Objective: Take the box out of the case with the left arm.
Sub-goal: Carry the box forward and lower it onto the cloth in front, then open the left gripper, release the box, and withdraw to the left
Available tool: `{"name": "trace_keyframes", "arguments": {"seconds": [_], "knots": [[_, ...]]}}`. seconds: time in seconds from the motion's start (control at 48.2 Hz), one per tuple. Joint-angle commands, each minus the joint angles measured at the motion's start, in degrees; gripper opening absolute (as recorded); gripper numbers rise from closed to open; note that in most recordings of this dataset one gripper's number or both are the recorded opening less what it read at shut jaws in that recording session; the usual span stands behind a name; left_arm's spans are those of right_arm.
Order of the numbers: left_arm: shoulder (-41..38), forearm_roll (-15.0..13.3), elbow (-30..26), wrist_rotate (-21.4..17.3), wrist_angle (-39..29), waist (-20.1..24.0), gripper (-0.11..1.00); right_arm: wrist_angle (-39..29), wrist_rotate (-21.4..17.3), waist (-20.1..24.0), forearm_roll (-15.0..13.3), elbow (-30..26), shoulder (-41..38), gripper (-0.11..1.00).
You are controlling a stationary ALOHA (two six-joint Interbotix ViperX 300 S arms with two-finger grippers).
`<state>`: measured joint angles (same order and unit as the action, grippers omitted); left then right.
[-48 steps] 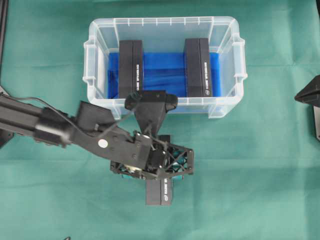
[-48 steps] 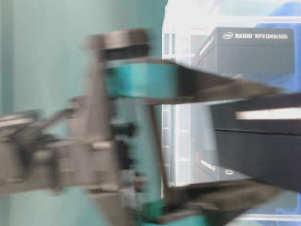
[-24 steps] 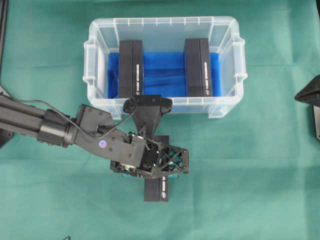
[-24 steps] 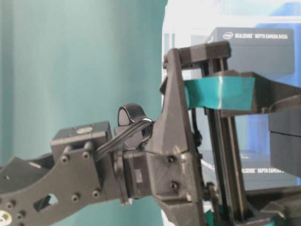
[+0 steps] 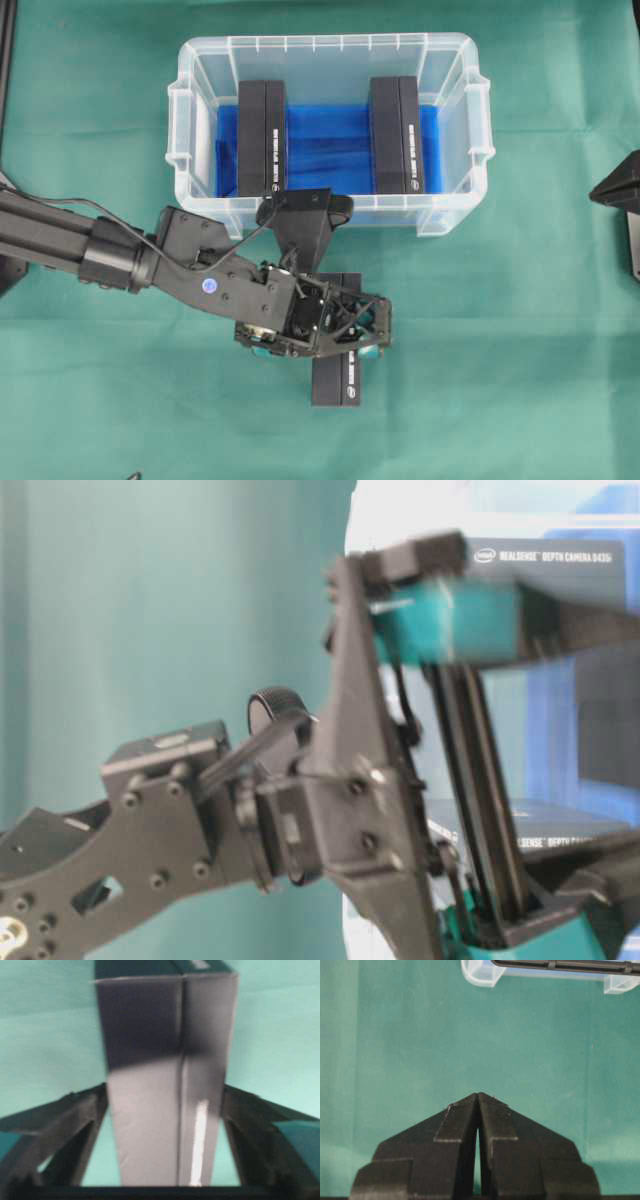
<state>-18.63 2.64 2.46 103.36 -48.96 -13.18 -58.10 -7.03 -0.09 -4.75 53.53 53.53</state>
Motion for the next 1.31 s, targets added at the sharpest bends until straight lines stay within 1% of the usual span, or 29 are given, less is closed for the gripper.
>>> {"name": "trace_keyframes", "arguments": {"seconds": [0.0,0.041,0.187,0.249,0.477,0.767,0.933,1.12,1.286], "knots": [[1.2,0.0,-1.3,-0.2,0.5,0.1,0.96,0.2,-0.1,0.0,0.1,-1.8,-0.4,0.02],[1.3,0.1,-1.1,-0.2,0.5,0.2,0.99,0.2,-0.1,-0.1,0.1,-1.8,-0.4,0.02],[2.2,-0.1,-0.7,-0.3,-0.2,0.4,0.97,0.2,-0.1,-0.1,0.1,-1.8,-0.4,0.02],[3.8,-0.5,-0.8,0.0,-1.4,0.7,0.97,0.2,-0.1,-0.1,0.1,-1.8,-0.4,0.02],[9.8,-0.5,-1.7,-0.2,-6.0,2.1,0.97,0.2,0.0,-0.1,0.0,-1.8,-0.4,0.02],[14.3,-0.1,-6.9,-0.7,-10.5,3.2,0.96,0.2,0.1,-0.1,0.0,-1.8,-0.4,0.02],[14.2,0.0,-8.8,-3.2,-14.9,3.5,0.96,0.2,0.2,-0.1,-0.1,-1.8,-0.5,0.02],[14.4,0.1,-8.6,-4.1,-15.1,3.4,0.95,0.2,0.2,0.0,-0.1,-1.8,-0.5,0.02],[17.2,0.1,-6.2,-7.6,-15.4,2.7,0.95,0.2,0.1,0.0,-0.1,-1.8,-0.5,0.02]]}}
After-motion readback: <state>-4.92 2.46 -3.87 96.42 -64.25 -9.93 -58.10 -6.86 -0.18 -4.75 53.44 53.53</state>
